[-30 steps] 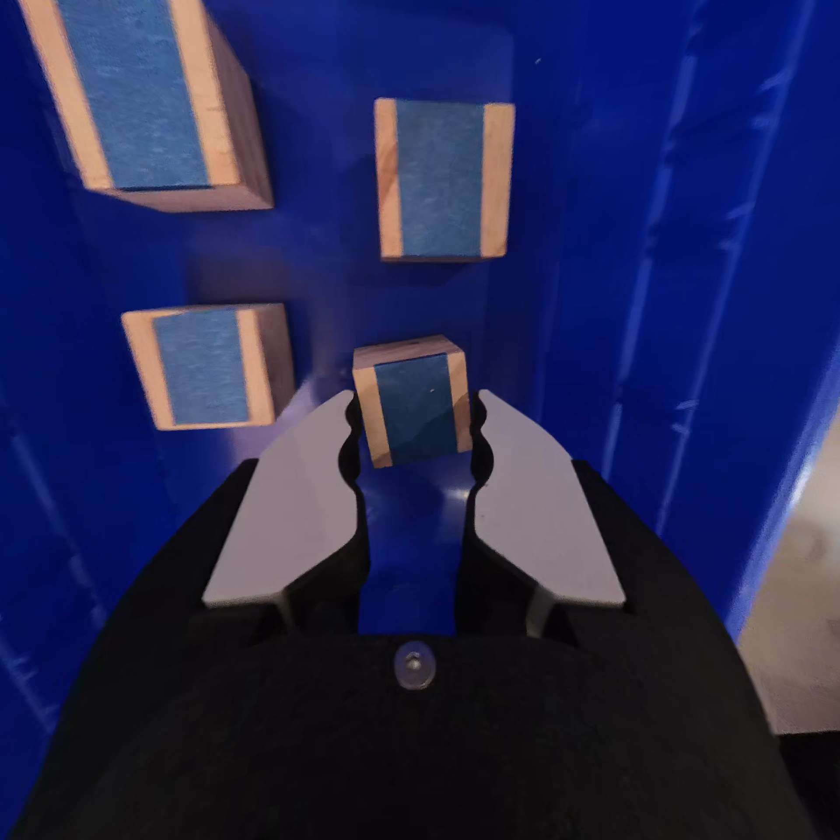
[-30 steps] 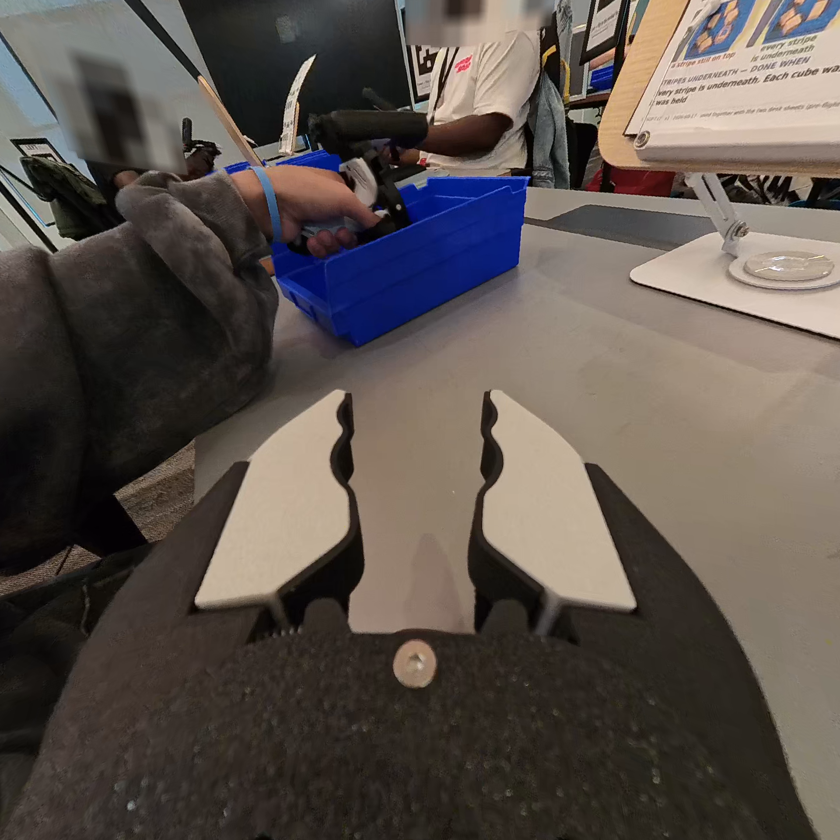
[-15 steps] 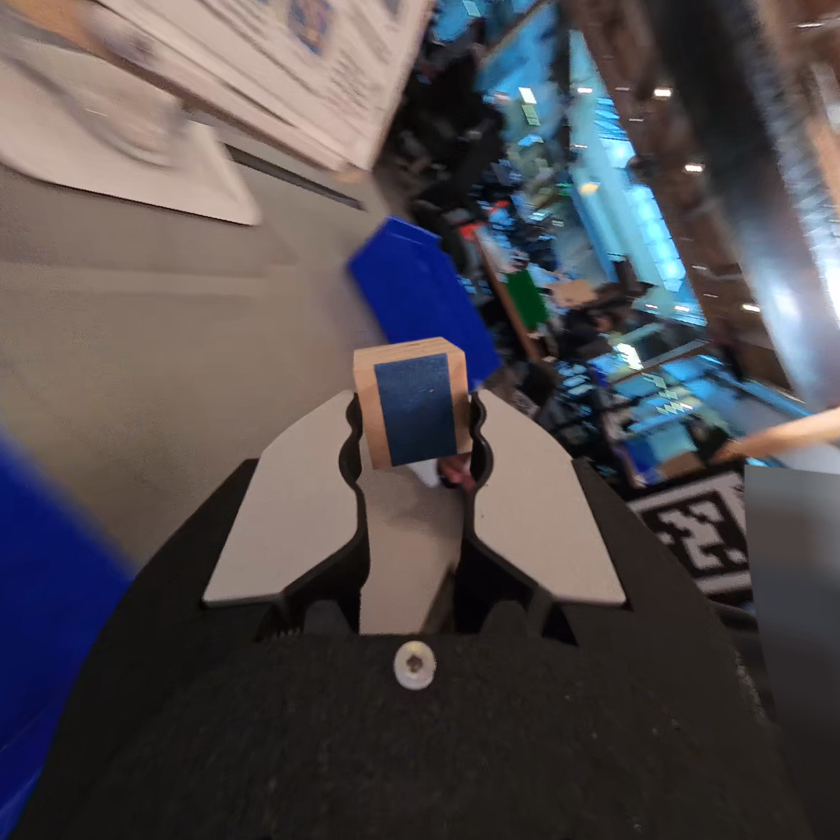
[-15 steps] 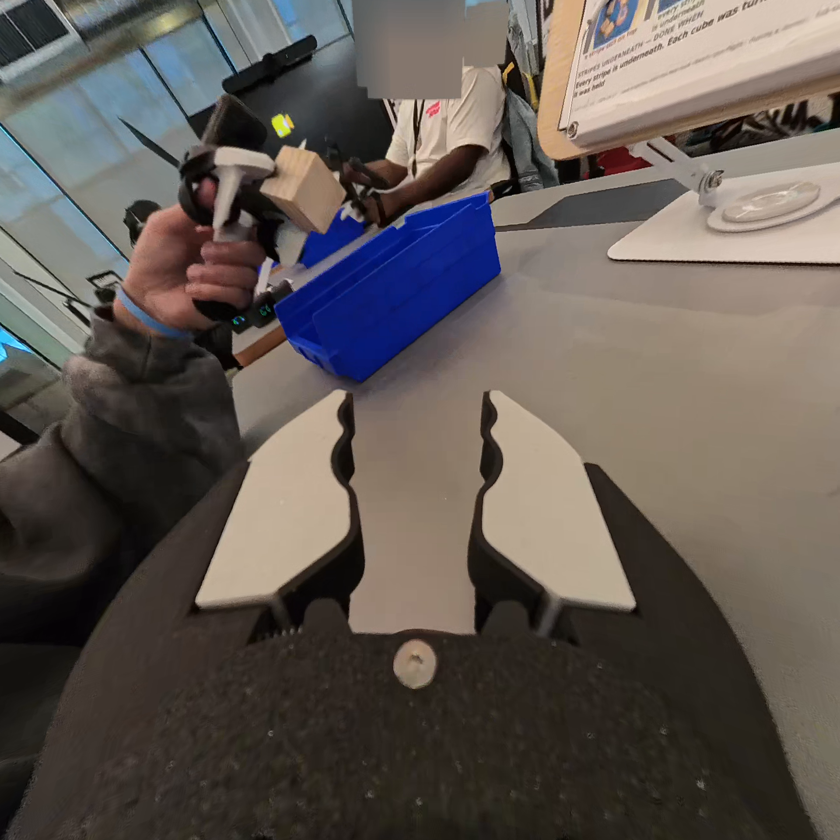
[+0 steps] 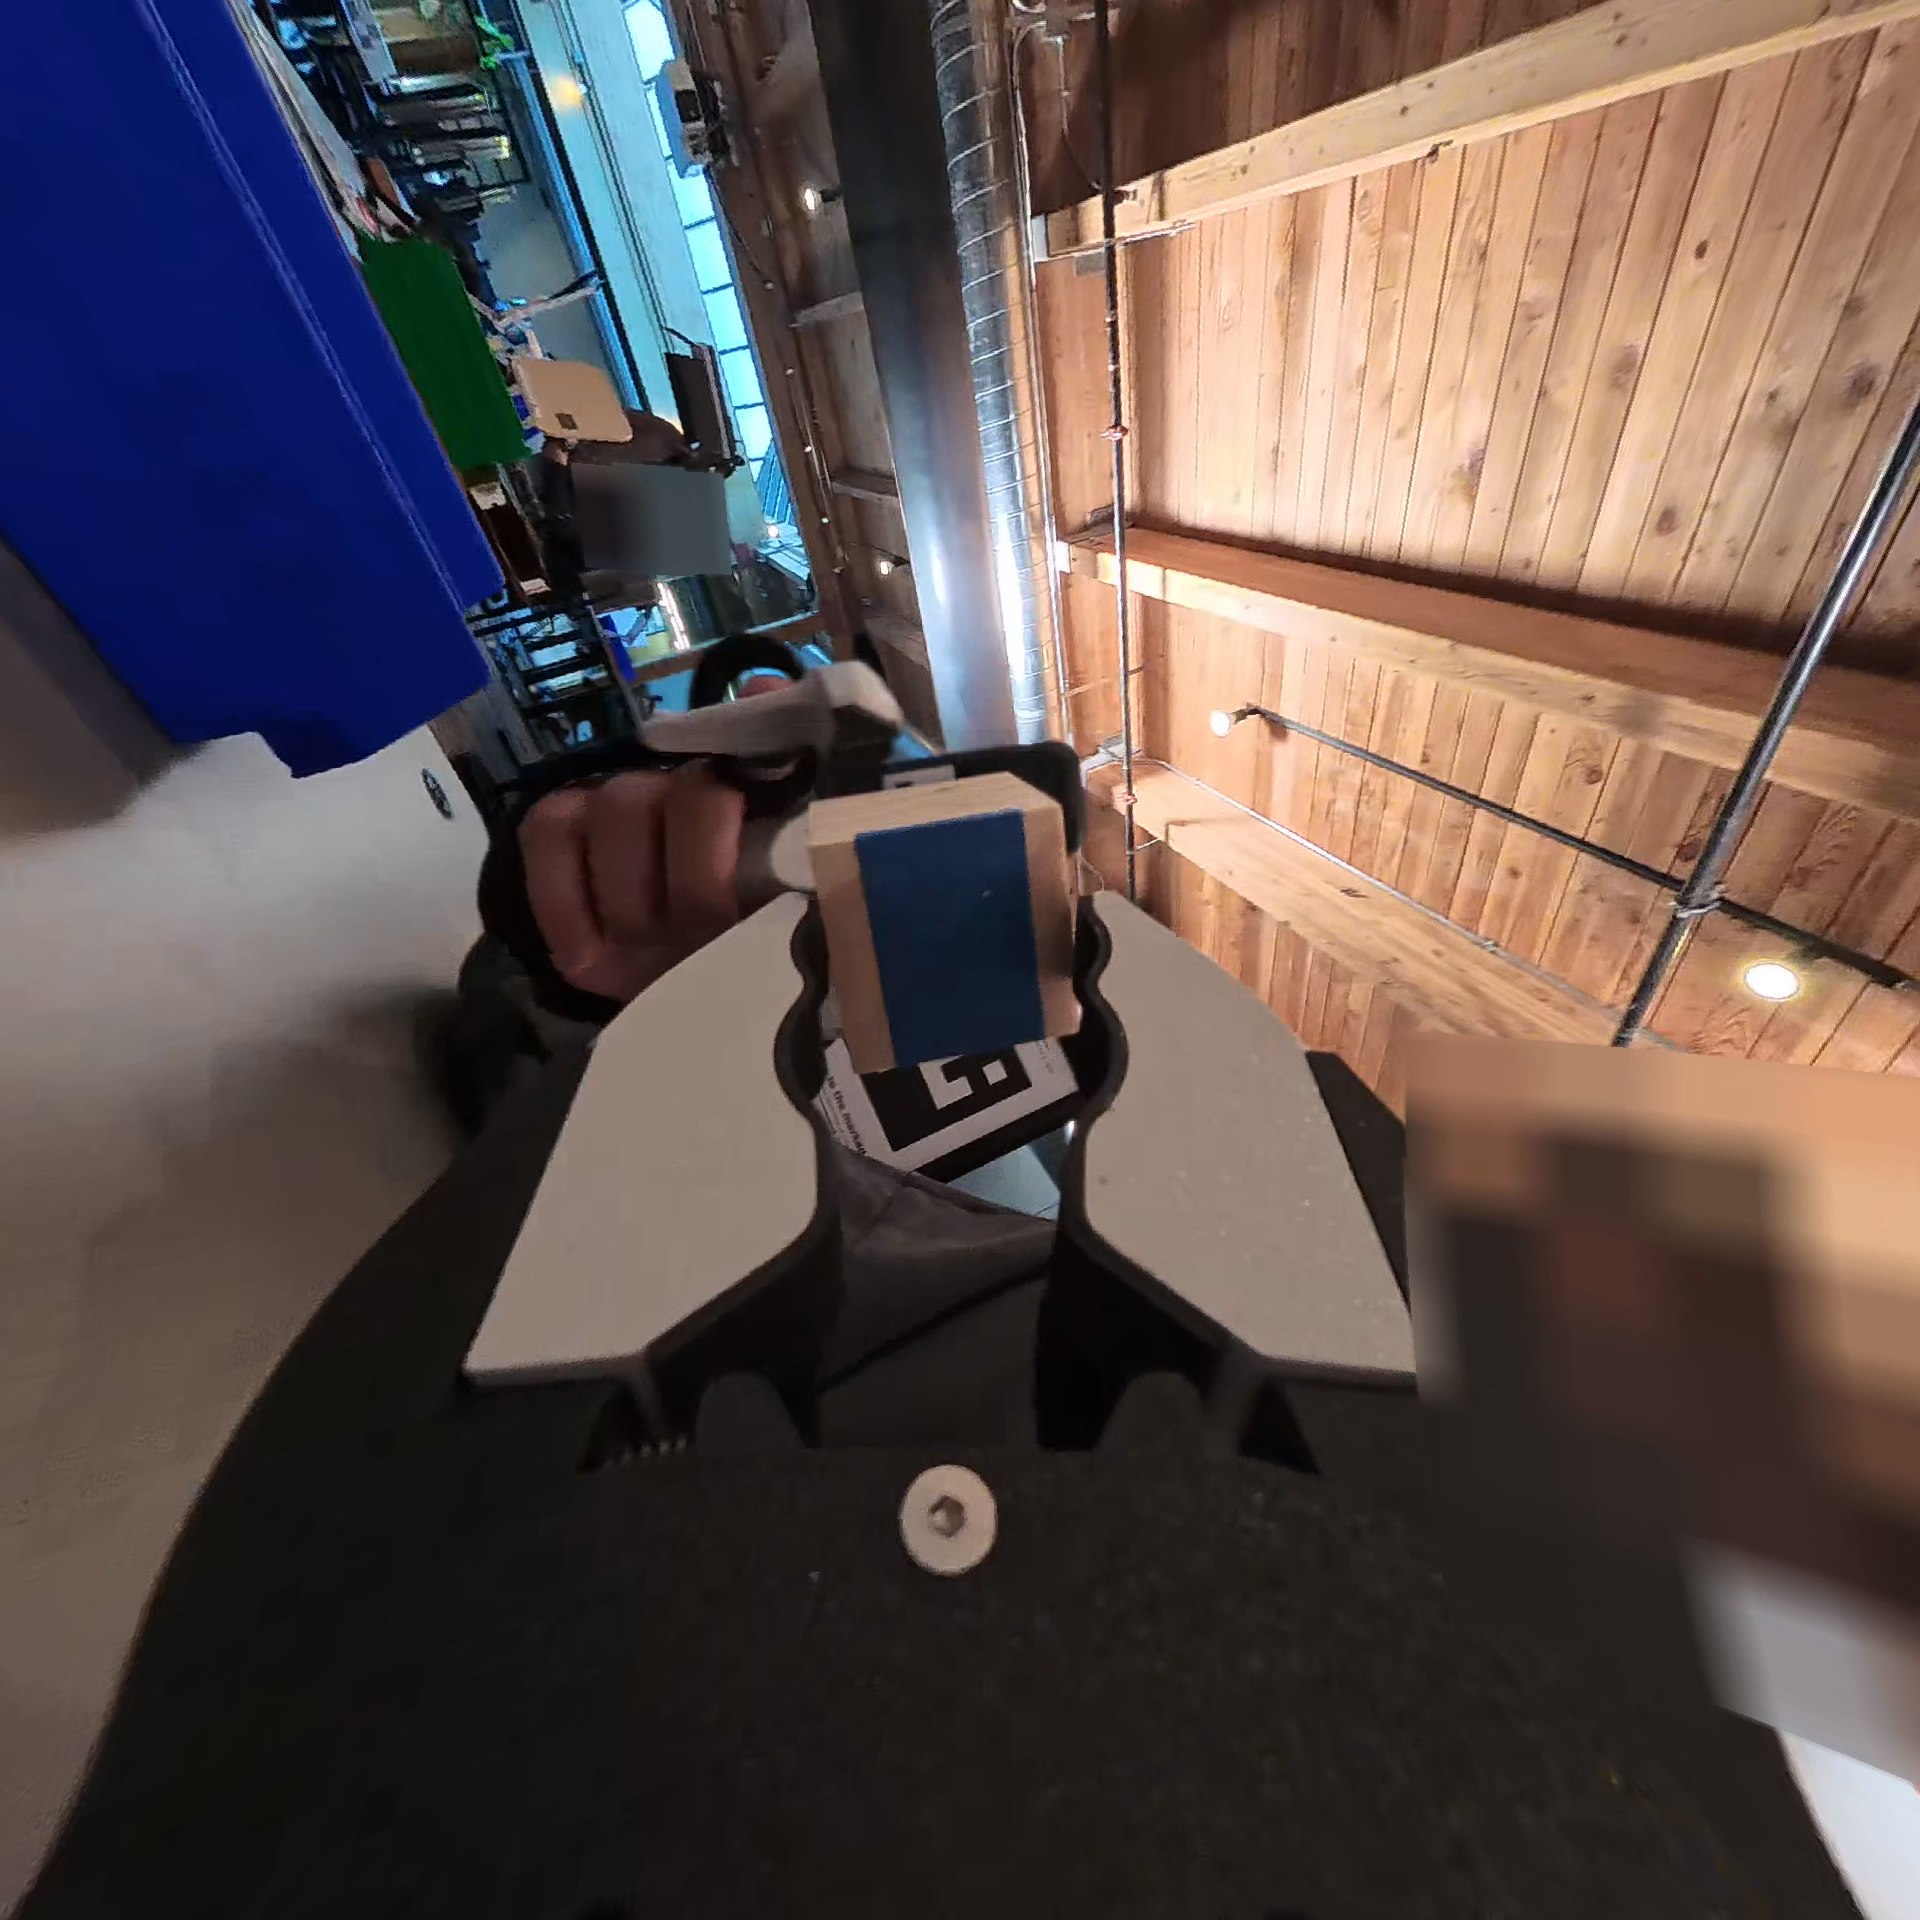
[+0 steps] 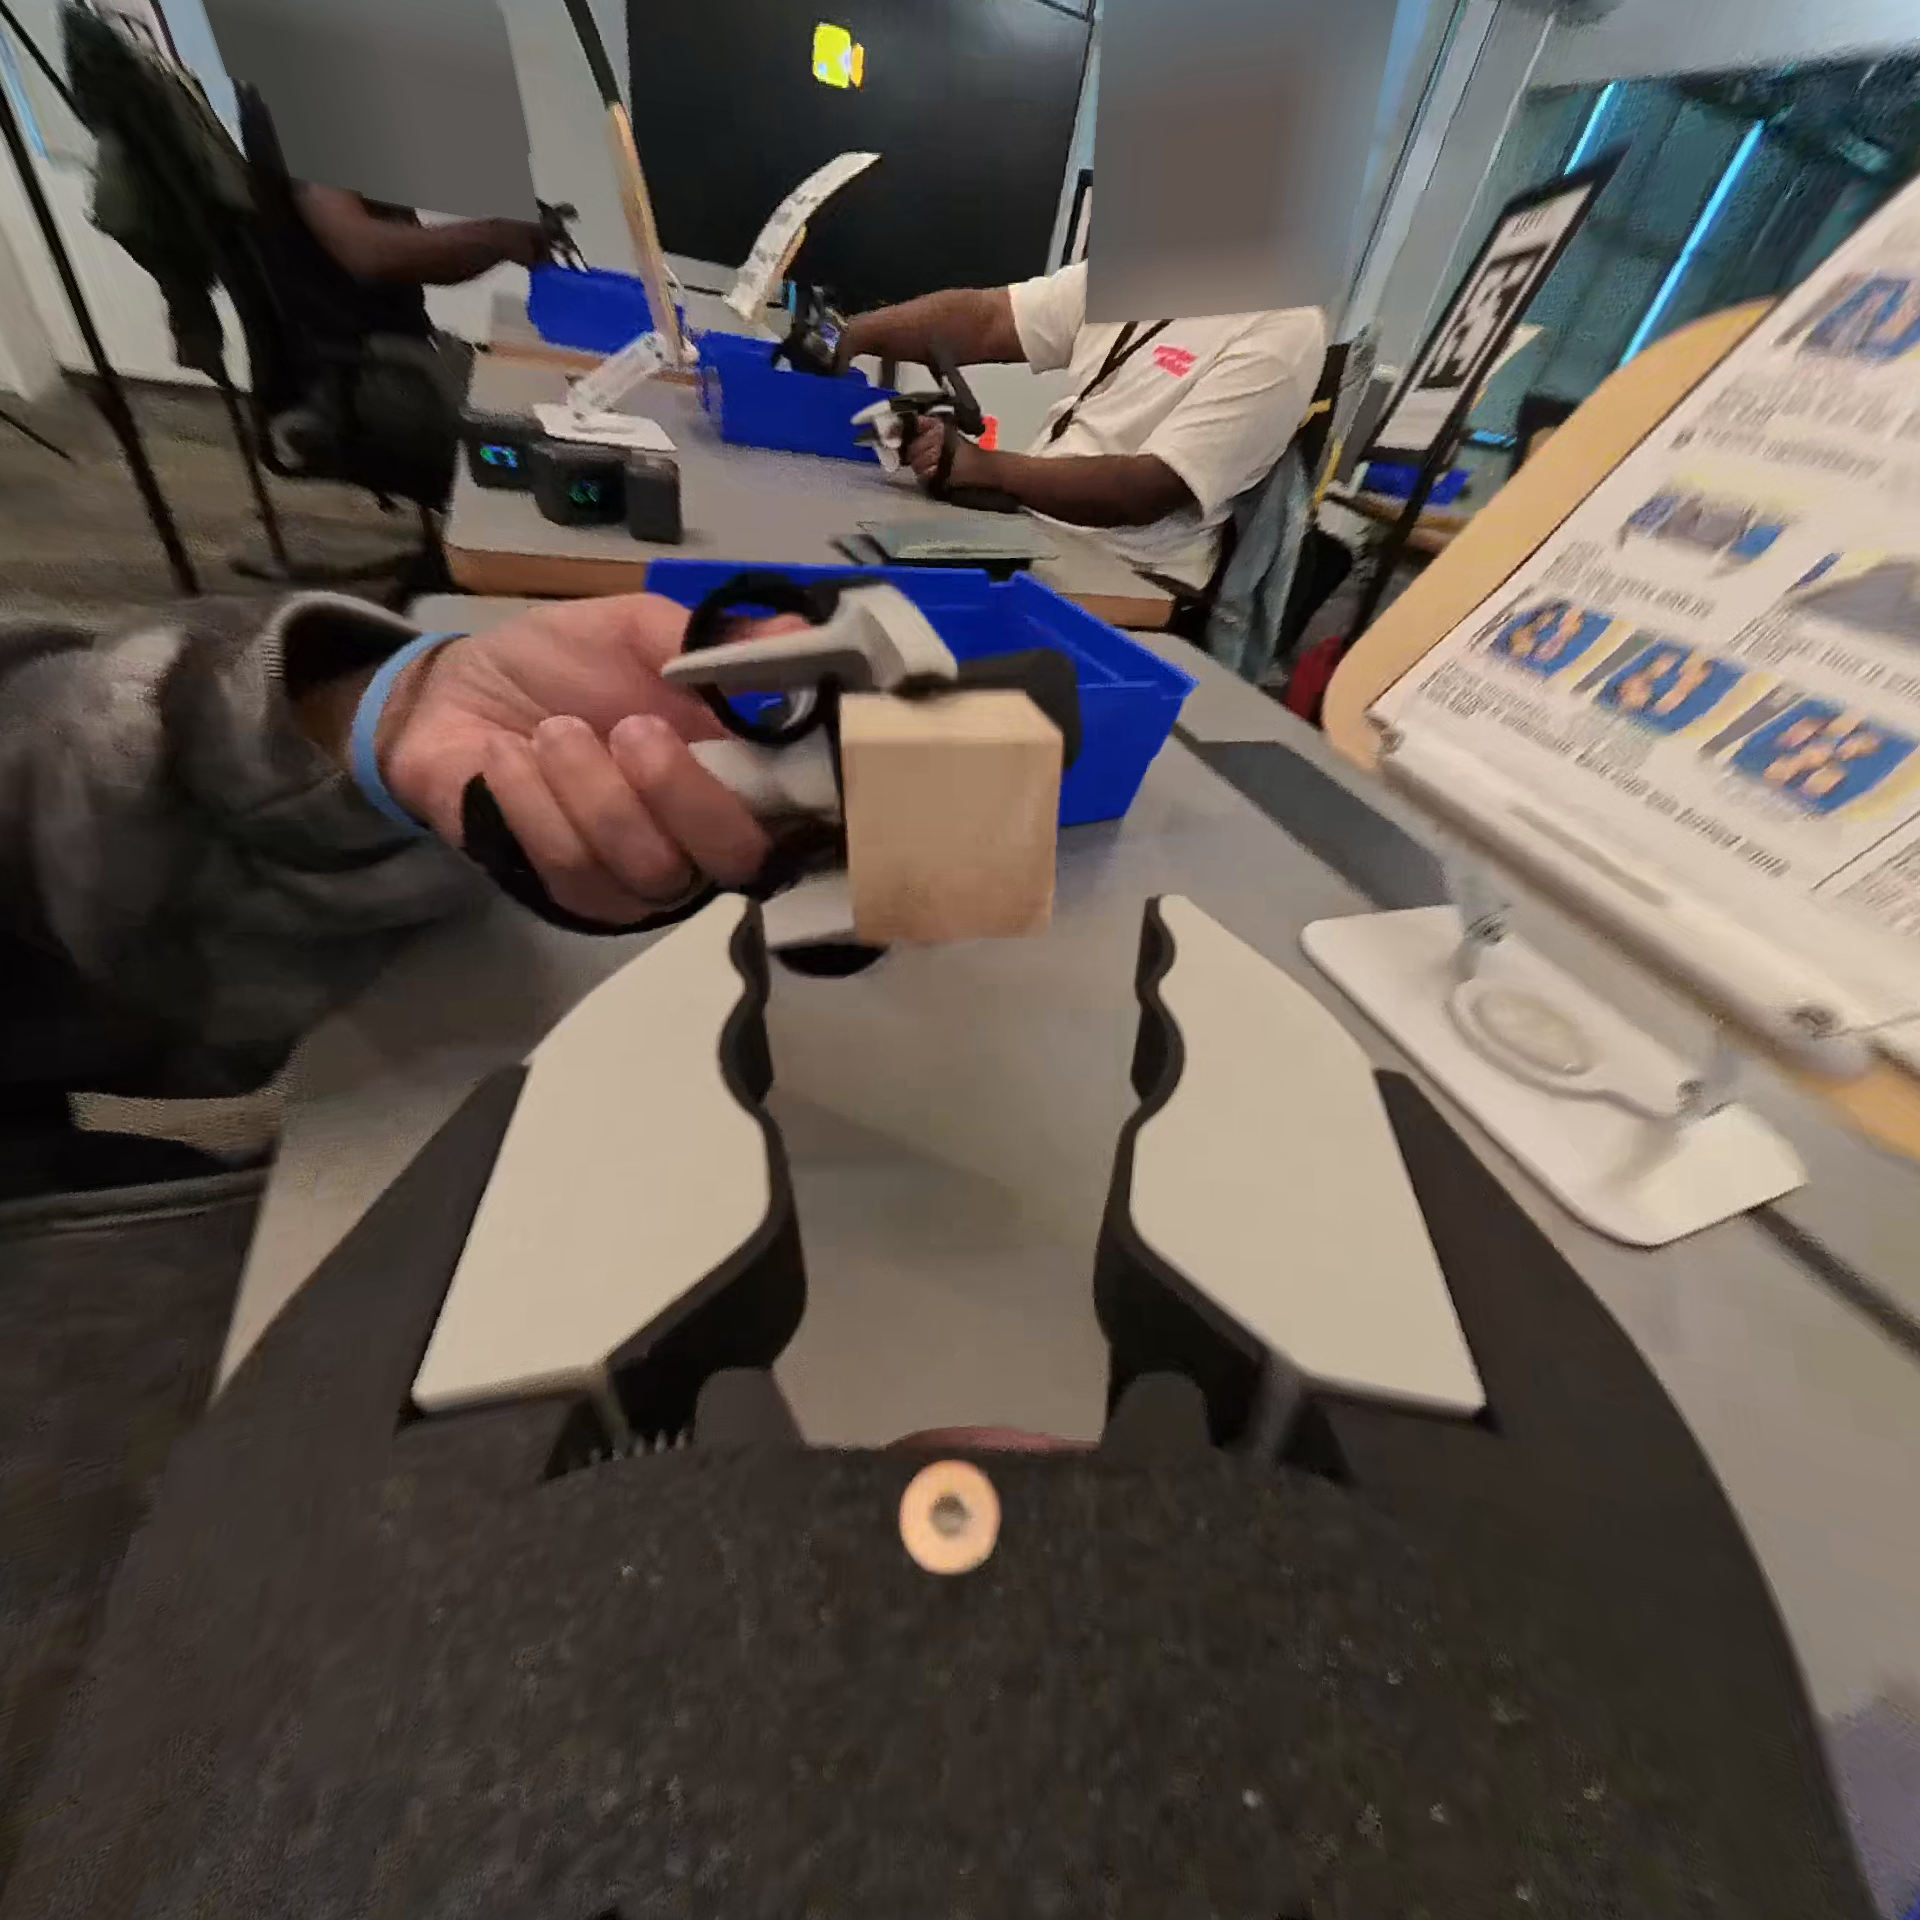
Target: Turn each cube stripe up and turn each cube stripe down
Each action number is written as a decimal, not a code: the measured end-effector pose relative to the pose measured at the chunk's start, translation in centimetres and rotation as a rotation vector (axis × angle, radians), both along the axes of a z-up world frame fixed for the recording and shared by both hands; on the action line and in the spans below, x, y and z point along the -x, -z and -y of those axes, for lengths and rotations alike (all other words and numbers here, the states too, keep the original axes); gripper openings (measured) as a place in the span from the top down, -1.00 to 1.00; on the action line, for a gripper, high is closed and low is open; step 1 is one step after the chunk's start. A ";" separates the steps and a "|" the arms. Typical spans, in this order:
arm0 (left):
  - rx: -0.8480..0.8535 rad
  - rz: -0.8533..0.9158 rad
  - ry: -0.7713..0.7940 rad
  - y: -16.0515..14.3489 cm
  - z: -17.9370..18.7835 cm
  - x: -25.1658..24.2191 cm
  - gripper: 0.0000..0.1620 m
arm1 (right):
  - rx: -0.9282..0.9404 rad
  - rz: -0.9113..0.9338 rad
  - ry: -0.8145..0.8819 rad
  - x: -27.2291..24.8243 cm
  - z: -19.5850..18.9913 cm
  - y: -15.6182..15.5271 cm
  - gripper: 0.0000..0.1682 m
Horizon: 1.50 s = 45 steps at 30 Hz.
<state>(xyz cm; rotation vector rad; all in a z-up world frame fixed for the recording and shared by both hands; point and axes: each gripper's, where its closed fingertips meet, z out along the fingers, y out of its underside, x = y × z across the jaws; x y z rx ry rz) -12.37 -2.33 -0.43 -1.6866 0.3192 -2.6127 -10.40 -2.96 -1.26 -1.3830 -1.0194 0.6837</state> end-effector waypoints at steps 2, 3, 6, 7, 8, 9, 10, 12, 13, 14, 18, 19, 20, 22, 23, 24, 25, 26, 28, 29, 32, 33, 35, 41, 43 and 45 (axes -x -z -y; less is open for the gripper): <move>0.015 -0.002 -0.005 0.3 -0.1 0.1 0.46 | -0.045 0.044 0.043 0.6 -0.7 -0.4 0.24; 0.017 0.003 0.001 0.4 -0.1 0.1 0.46 | -0.041 0.062 0.027 1.2 -0.7 -0.2 0.27; 0.020 -0.005 0.008 0.6 0.1 0.1 0.46 | 0.008 0.067 -0.022 2.9 -0.8 0.5 0.27; 0.018 -0.006 0.013 0.7 0.2 0.1 0.46 | 0.009 0.066 -0.019 3.2 -1.1 0.7 0.27; 0.020 -0.010 0.017 0.8 0.3 0.0 0.46 | 0.005 0.065 -0.020 3.5 -1.2 0.8 0.29; 0.023 -0.017 0.021 1.0 0.3 -0.1 0.46 | 0.000 0.065 -0.028 3.7 -1.1 0.8 0.41; 0.026 -0.013 0.027 1.0 0.4 -0.1 0.46 | 0.000 0.064 -0.024 3.7 -1.2 0.9 0.46; 0.033 -0.012 0.033 1.1 0.5 -0.3 0.46 | 0.026 0.062 -0.028 3.5 -1.1 1.0 0.46; 0.030 -0.013 0.035 1.2 0.6 -0.4 0.46 | 0.032 0.057 -0.032 3.4 -1.1 1.1 0.46; 0.024 -0.014 0.039 1.2 0.7 -0.5 0.45 | 0.035 0.050 -0.038 3.4 -1.0 1.1 0.46; -0.007 -0.034 0.045 1.3 1.2 -0.6 0.28 | 0.031 0.042 -0.042 2.7 -0.9 0.7 0.46; -0.037 -0.054 0.031 1.3 1.3 -0.4 0.20 | 0.024 0.043 -0.035 2.3 -0.9 0.4 0.46; -0.072 -0.069 0.015 1.3 1.5 -0.1 0.19 | 0.023 0.043 -0.028 1.9 -1.0 0.0 0.46; -0.178 -0.147 -0.021 1.7 2.5 0.6 0.15 | 0.021 0.046 -0.011 0.8 -1.0 -0.9 0.46; -0.256 -0.205 -0.051 2.2 3.0 1.0 0.15 | 0.018 0.053 0.004 0.1 -1.0 -1.4 0.46; -0.346 -0.277 -0.088 3.1 3.6 1.4 0.15 | 0.015 0.065 0.024 -0.8 -1.1 -1.8 0.46; -0.442 -0.360 -0.125 4.2 4.2 1.9 0.16 | 0.011 0.076 0.050 -1.6 -1.2 -2.3 0.46; -0.539 -0.445 -0.182 5.4 4.5 2.6 0.19 | 0.006 0.084 0.083 -2.6 -1.3 -2.8 0.46; -0.704 -0.592 -0.314 7.3 4.6 4.2 0.20 | 0.022 0.110 0.197 -5.2 -2.2 -3.7 0.46; -0.771 -0.654 -0.367 8.1 4.7 5.0 0.21 | 0.051 0.123 0.261 -6.7 -2.6 -4.1 0.46; -0.869 -0.757 -0.466 9.1 4.9 6.7 0.23 | 0.147 0.143 0.454 -11.9 -3.8 -5.9 0.46; -0.875 -0.753 -0.474 9.1 5.1 6.8 0.23 | 0.188 0.159 0.526 -13.9 -4.4 -6.3 0.46; -0.867 -0.743 -0.466 9.2 5.3 6.8 0.24 | 0.306 0.217 0.681 -18.4 -5.8 -5.9 0.46; -0.954 -0.780 -0.441 9.6 5.5 6.6 0.25 | 0.798 0.427 1.084 -31.1 -9.1 3.3 0.46; -0.997 -0.807 -0.454 9.6 5.5 6.6 0.26 | 0.984 0.473 1.109 -33.1 -9.1 8.0 0.45; -1.023 -0.816 -0.445 9.7 6.0 6.5 0.26 | 1.138 0.496 1.107 -34.1 -8.6 11.8 0.45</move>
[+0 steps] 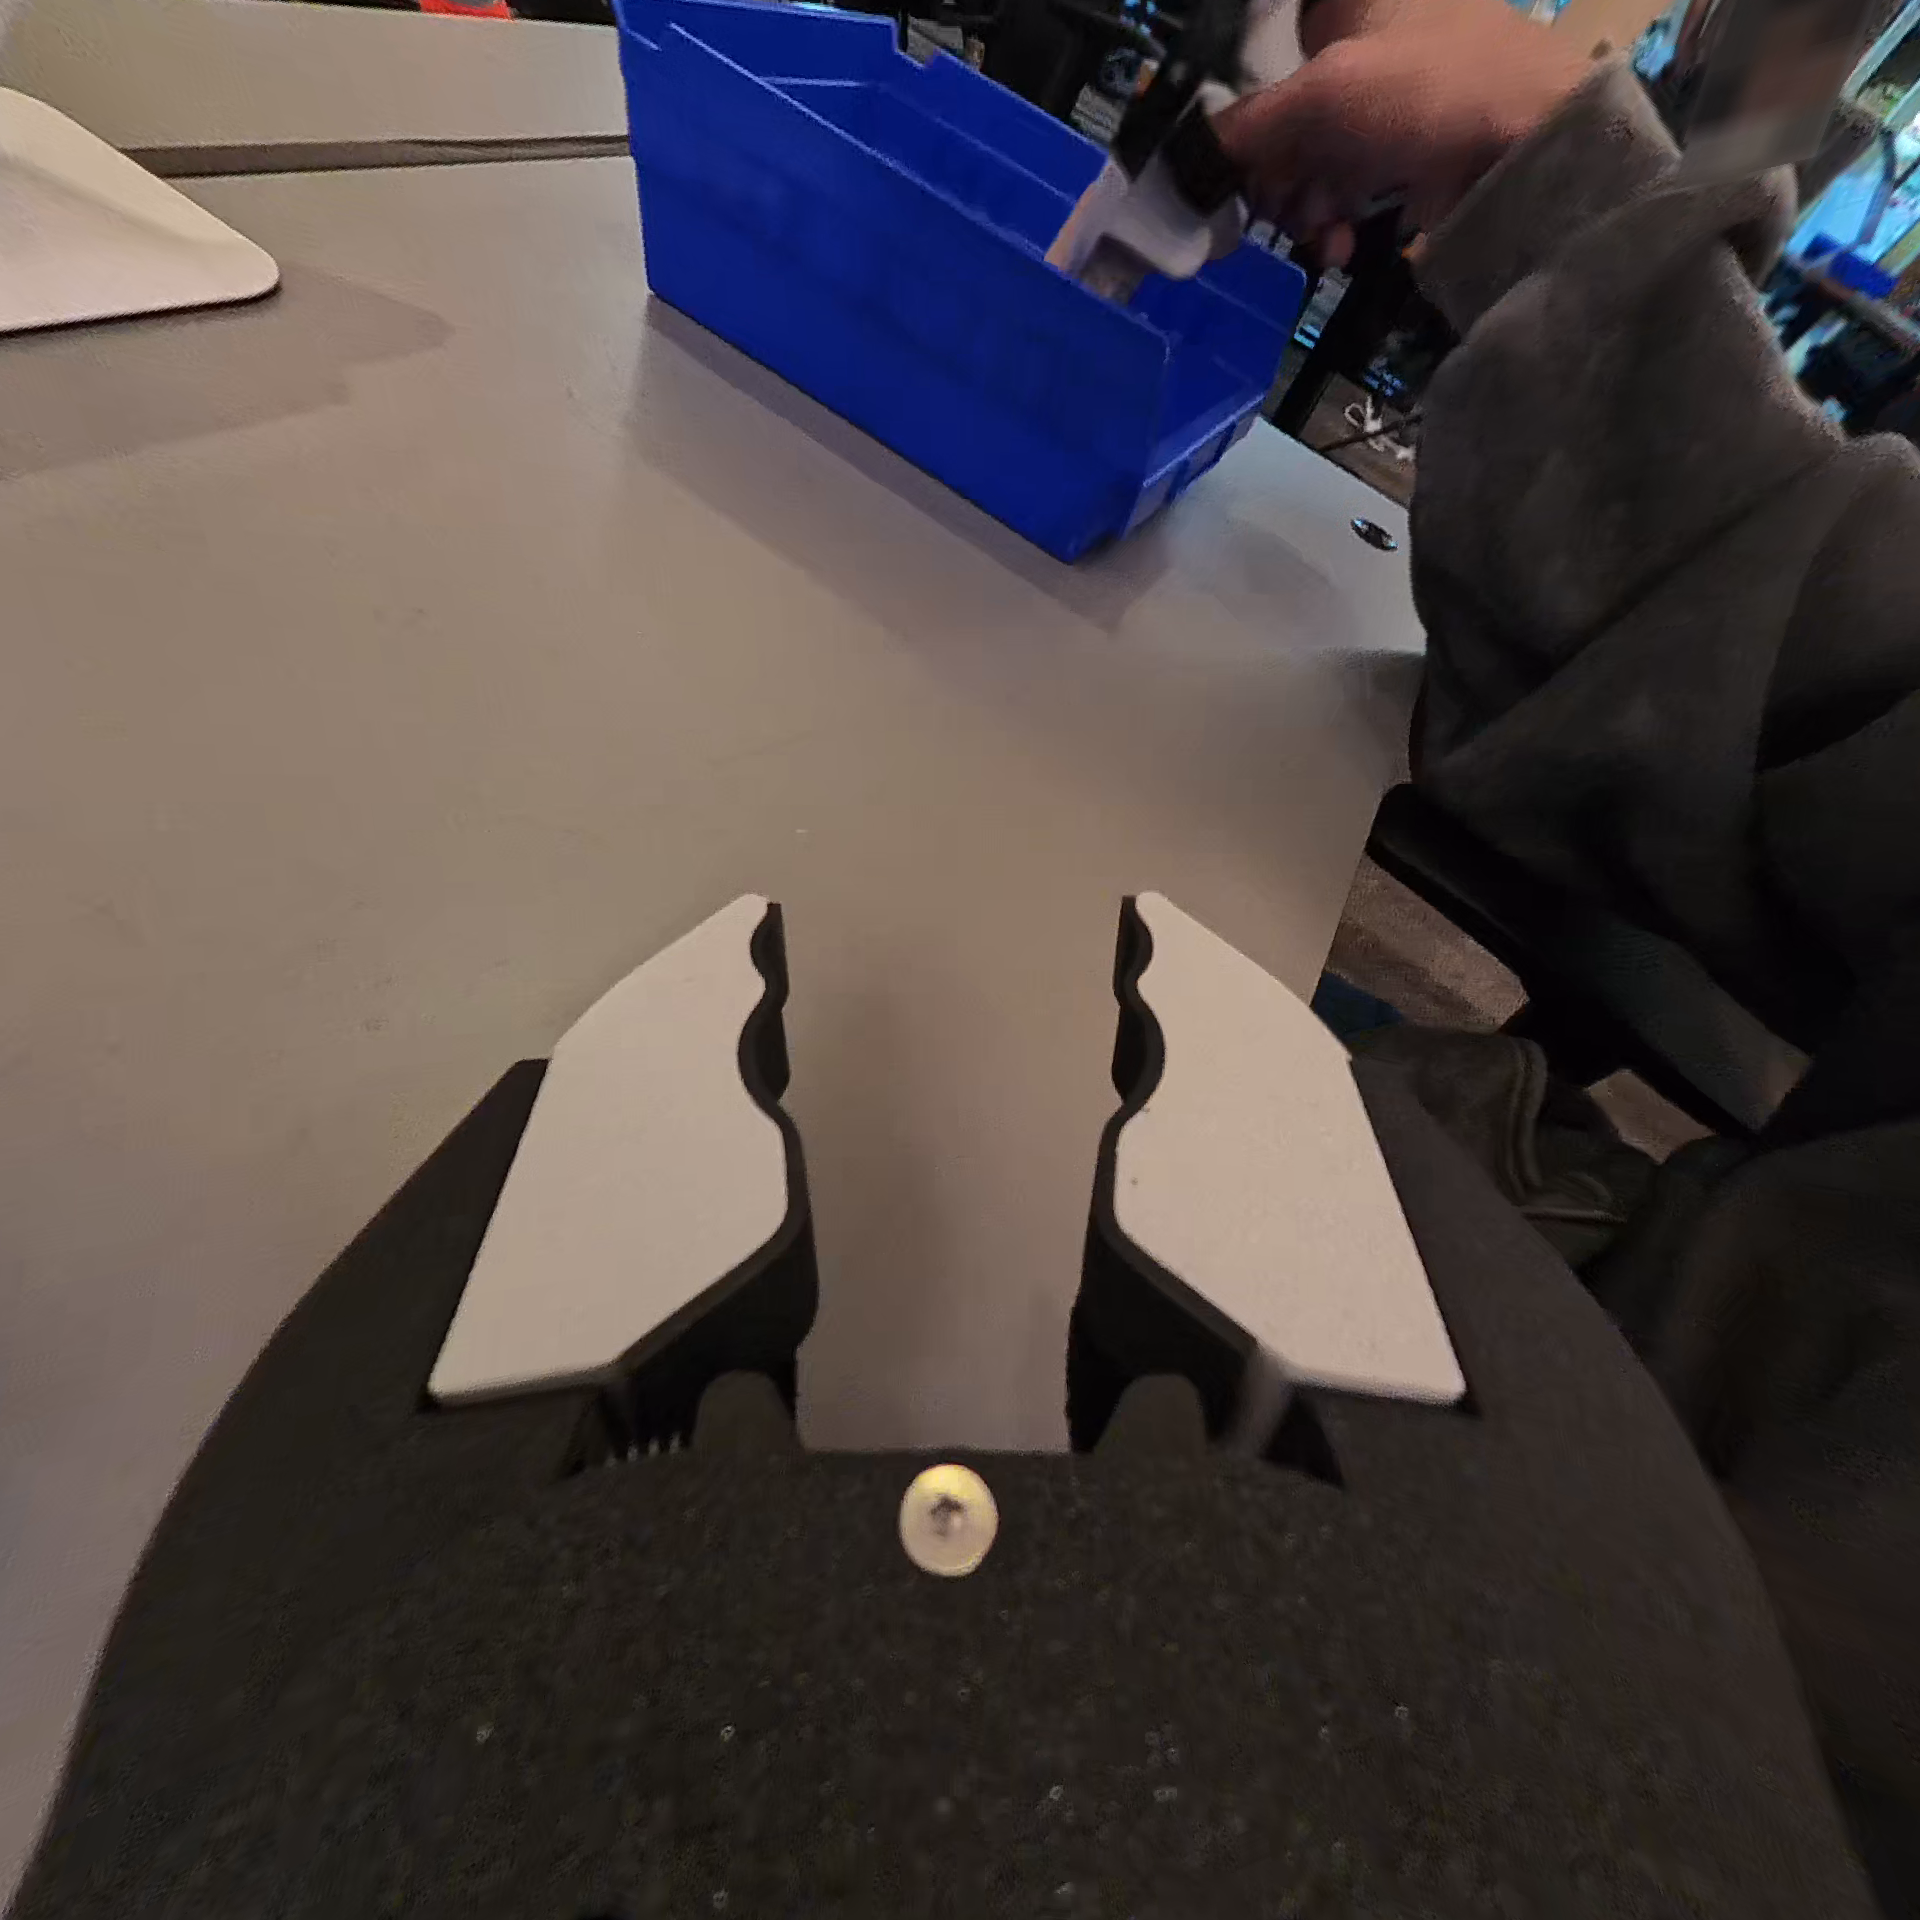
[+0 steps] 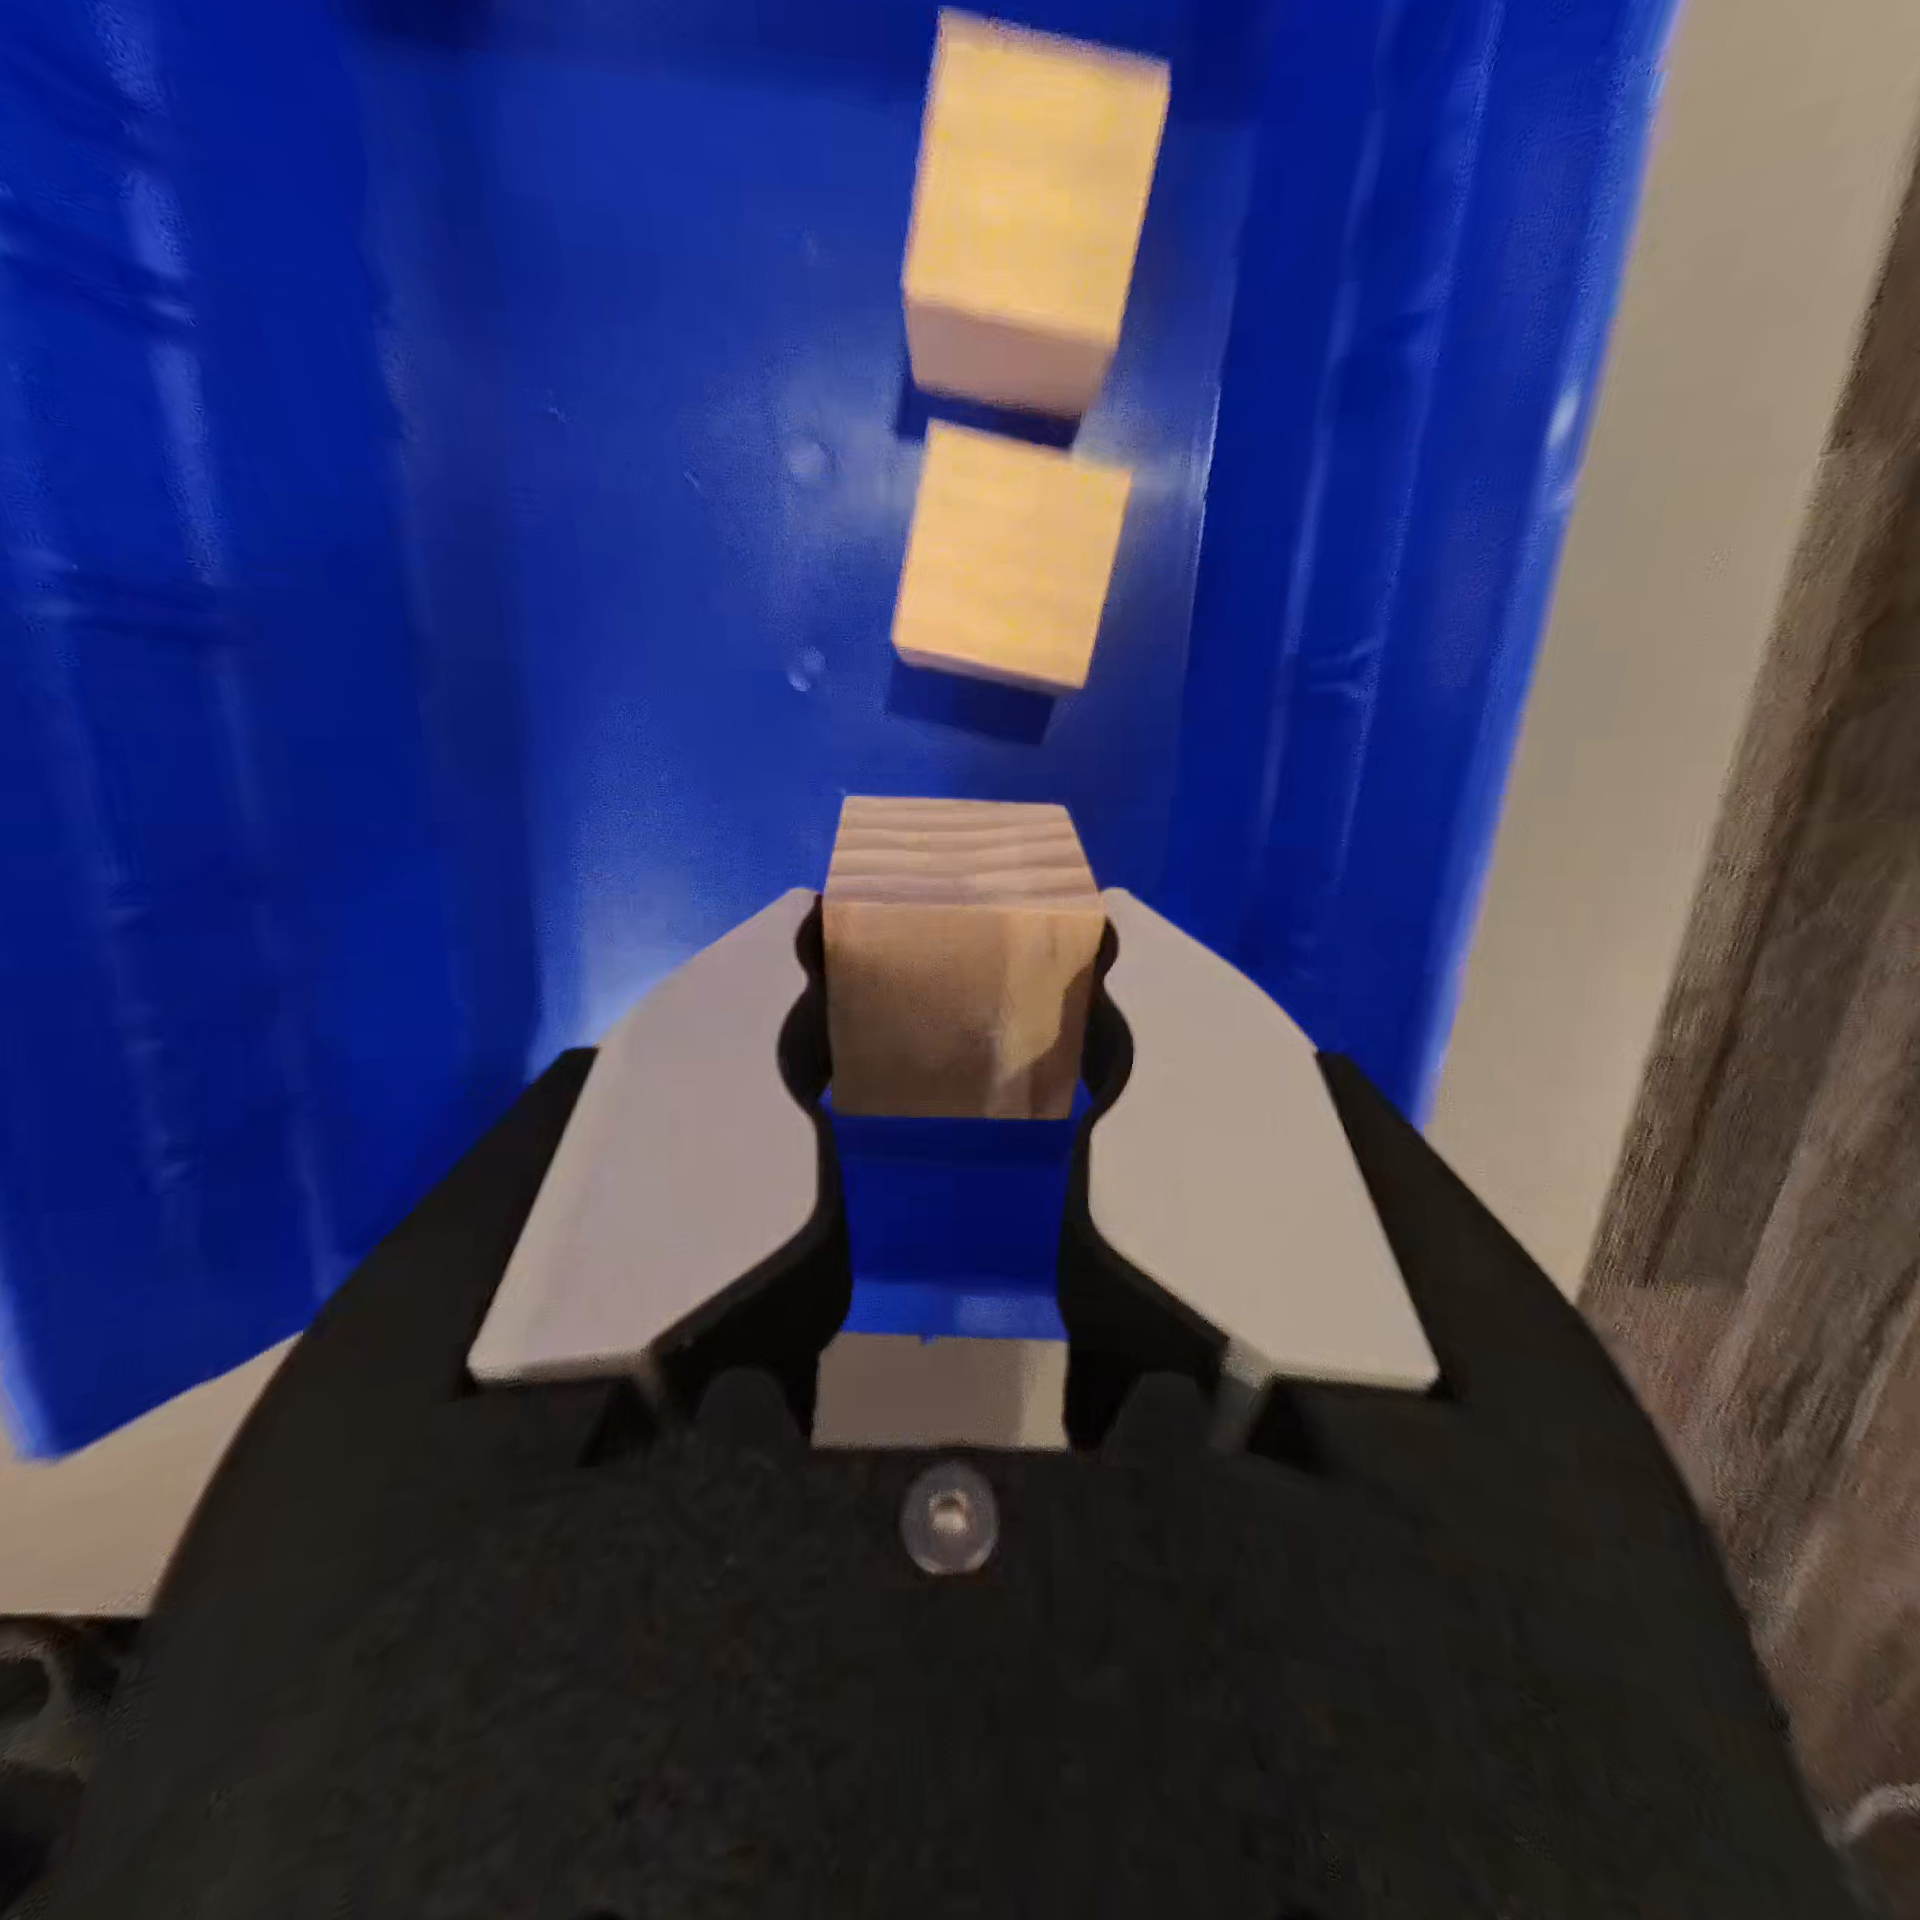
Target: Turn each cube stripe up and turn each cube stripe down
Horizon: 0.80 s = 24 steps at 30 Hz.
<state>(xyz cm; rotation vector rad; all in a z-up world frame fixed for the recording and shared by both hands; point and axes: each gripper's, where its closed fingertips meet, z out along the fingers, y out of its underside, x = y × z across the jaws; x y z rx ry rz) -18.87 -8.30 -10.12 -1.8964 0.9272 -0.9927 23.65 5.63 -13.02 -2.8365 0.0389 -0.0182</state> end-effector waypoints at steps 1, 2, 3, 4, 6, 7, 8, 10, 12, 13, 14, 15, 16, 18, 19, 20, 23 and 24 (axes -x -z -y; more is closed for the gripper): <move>-0.006 -0.012 0.003 0.1 0.2 0.0 0.26 | 0.039 0.002 0.014 -0.4 0.2 1.3 0.45; -0.016 -0.019 -0.001 0.1 0.2 0.0 0.26 | 0.064 0.007 0.023 -0.6 0.3 2.2 0.45; -0.022 -0.022 -0.001 0.1 0.2 0.0 0.26 | 0.082 0.010 0.028 -0.7 0.4 2.9 0.45; -0.021 -0.026 0.004 0.2 0.3 0.0 0.26 | 0.090 0.010 0.029 -0.7 0.4 3.3 0.45; -0.010 -0.021 0.007 0.2 0.3 0.0 0.25 | 0.106 0.021 0.020 -0.5 0.5 4.0 0.45; -0.001 -0.013 0.009 0.2 0.3 0.0 0.25 | 0.117 0.027 0.012 -0.4 0.6 4.3 0.45; 0.011 -0.008 0.014 0.3 0.3 -0.1 0.25 | 0.124 0.029 0.010 -0.3 0.7 4.6 0.45; 0.035 -0.004 0.024 0.4 0.3 -0.1 0.24 | 0.133 0.030 0.018 -0.3 0.8 5.1 0.45; 0.039 0.001 0.020 0.4 0.2 -0.1 0.24 | 0.126 0.032 0.023 -0.4 0.7 5.4 0.45; 0.042 -0.005 0.020 0.5 0.2 0.0 0.24 | 0.120 0.033 0.026 -0.5 0.7 5.5 0.45; 0.043 -0.012 0.020 0.6 0.2 0.0 0.23 | 0.121 0.037 0.026 -0.6 0.7 5.5 0.45; 0.043 -0.017 0.019 0.8 0.1 0.0 0.23 | 0.118 0.043 0.022 -0.7 0.7 5.5 0.45; 0.044 -0.021 0.018 0.9 0.1 0.0 0.22 | 0.108 0.054 0.016 -0.8 0.7 5.3 0.43; 0.047 -0.033 0.014 1.3 0.0 0.0 0.22 | 0.048 0.095 0.007 -0.9 0.7 3.7 0.34; 0.047 -0.037 0.012 1.4 0.0 0.0 0.22 | -0.020 0.111 0.002 -0.7 0.4 2.2 0.30; 0.044 -0.040 0.010 1.4 -0.1 0.0 0.22 | -0.112 0.105 -0.019 0.0 0.1 0.3 0.29; 0.033 -0.044 -0.002 1.5 -0.4 0.1 0.22 | -0.510 0.011 -0.209 5.9 -0.7 -6.4 0.25; 0.028 -0.046 -0.009 1.5 -0.6 0.2 0.22 | -0.663 -0.052 -0.300 9.0 -0.5 -8.6 0.24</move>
